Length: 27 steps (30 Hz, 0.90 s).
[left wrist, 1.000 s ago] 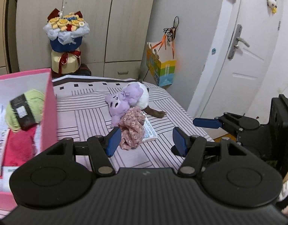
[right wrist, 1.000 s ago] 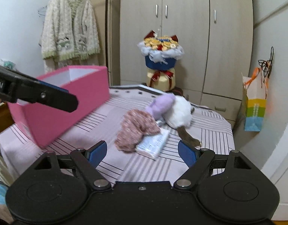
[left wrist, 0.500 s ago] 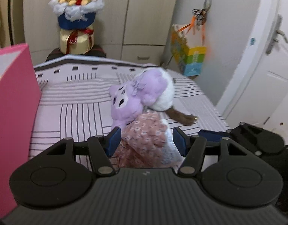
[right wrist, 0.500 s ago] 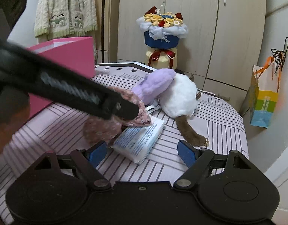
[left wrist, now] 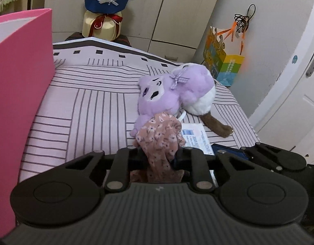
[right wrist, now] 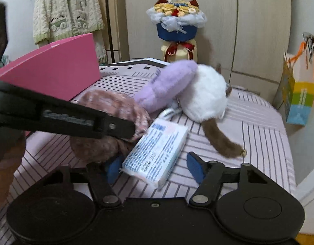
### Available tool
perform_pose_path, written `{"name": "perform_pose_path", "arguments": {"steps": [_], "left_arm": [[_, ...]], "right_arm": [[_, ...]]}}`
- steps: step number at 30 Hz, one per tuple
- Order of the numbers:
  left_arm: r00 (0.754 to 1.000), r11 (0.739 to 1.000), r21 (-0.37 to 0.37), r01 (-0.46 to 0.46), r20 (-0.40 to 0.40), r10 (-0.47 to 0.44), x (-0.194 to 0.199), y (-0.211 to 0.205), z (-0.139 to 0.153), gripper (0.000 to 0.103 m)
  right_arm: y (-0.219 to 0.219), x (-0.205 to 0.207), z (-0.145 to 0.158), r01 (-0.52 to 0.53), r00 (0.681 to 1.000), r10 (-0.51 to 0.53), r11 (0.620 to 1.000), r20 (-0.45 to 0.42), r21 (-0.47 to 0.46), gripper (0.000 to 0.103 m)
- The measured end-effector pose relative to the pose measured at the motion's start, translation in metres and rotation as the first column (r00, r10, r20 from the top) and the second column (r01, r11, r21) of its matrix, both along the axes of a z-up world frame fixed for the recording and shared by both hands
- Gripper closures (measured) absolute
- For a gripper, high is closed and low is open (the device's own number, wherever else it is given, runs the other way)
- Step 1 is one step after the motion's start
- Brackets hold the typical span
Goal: Organize soft objects
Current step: 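Grasp the floral cloth with the left gripper while the right gripper grasps the white box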
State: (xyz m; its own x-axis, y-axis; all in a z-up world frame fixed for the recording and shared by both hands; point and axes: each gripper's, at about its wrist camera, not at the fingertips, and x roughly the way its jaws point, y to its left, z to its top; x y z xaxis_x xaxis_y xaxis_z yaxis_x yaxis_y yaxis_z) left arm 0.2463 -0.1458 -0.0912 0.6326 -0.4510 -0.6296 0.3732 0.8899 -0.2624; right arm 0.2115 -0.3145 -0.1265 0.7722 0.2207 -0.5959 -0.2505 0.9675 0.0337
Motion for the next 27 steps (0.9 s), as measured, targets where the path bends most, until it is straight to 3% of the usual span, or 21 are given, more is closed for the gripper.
{"name": "perform_pose_path", "arguments": {"steps": [2, 10, 13, 19, 27], "left_arm": [[1.000, 1.000, 0.013, 0.006, 0.007, -0.006, -0.003, -0.001, -0.001, 0.084], [1.000, 1.000, 0.025, -0.019, 0.008, 0.019, -0.009, -0.003, -0.007, 0.082], [0.999, 0.999, 0.039, -0.011, 0.035, 0.009, -0.016, -0.003, -0.005, 0.088], [0.998, 1.000, 0.031, -0.002, 0.067, 0.000, -0.031, 0.003, 0.001, 0.088], [0.997, 1.000, 0.011, 0.023, 0.072, -0.024, -0.055, 0.022, 0.004, 0.088]], "right_arm": [[-0.002, -0.001, 0.001, 0.018, 1.000, -0.018, 1.000, 0.000, -0.001, 0.046], [0.009, 0.004, -0.003, 0.088, 0.996, -0.088, 0.996, 0.022, -0.013, 0.045], [0.006, -0.004, -0.003, 0.113, 0.993, -0.114, 0.993, 0.021, 0.023, 0.058], [0.003, -0.030, -0.001, 0.189, 0.980, -0.195, 0.970, 0.024, 0.152, 0.058], [0.010, -0.068, 0.000, 0.200, 0.974, -0.218, 0.959, 0.068, 0.201, 0.058]]}}
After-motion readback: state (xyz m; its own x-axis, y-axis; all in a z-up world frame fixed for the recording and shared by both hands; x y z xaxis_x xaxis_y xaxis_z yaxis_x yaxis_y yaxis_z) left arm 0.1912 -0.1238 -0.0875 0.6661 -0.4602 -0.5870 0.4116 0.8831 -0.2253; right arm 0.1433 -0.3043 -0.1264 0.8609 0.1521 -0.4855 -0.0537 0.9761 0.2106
